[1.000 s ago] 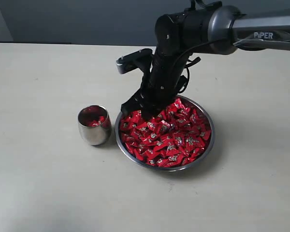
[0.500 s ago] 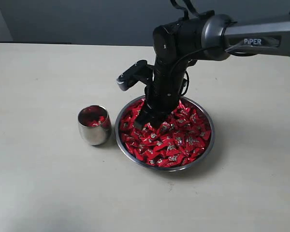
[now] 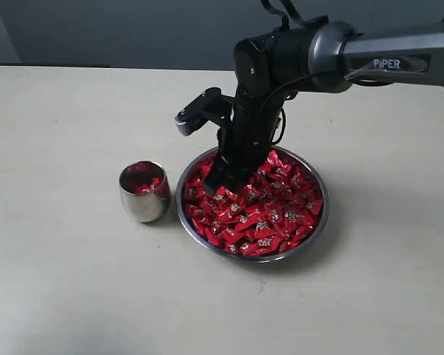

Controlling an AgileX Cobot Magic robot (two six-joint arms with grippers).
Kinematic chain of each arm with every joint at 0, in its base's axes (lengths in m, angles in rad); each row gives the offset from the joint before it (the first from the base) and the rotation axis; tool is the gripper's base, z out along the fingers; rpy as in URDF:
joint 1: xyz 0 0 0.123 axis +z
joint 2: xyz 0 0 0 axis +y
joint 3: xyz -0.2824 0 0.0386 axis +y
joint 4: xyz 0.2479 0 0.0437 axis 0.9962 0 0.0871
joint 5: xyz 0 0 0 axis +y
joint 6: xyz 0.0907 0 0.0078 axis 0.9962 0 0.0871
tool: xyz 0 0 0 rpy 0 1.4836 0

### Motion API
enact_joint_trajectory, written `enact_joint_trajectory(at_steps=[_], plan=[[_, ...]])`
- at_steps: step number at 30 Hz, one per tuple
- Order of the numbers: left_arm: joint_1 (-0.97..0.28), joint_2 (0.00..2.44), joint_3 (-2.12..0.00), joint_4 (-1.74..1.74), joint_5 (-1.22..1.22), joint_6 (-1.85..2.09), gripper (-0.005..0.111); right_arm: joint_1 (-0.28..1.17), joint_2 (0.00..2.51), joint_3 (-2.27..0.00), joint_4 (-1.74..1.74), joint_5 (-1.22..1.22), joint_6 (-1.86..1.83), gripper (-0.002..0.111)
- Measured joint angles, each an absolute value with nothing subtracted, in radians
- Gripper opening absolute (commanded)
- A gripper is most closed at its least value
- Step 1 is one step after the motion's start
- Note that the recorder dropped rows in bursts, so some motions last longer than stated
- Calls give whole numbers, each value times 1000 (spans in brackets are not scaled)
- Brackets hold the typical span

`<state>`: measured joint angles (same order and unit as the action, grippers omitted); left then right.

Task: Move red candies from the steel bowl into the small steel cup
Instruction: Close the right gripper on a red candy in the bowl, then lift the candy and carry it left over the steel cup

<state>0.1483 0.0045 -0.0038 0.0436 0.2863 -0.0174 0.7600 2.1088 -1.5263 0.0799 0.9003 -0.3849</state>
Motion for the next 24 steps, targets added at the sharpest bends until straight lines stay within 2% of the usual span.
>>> enact_joint_trajectory(at_steps=[20,22,23,24], plan=[[148,4,-4,44,286,-17,0,760,2157,-1527,97,895,-389,25],[148,4,-4,44,286,-17,0,760,2157,-1527,98,895,-389,16],[148,4,-4,44,286,-17,0,760,2157,-1527,98,895,-389,2],[148,4,-4,44,286,-17,0,760,2157,-1527,98,893,-389,-1]])
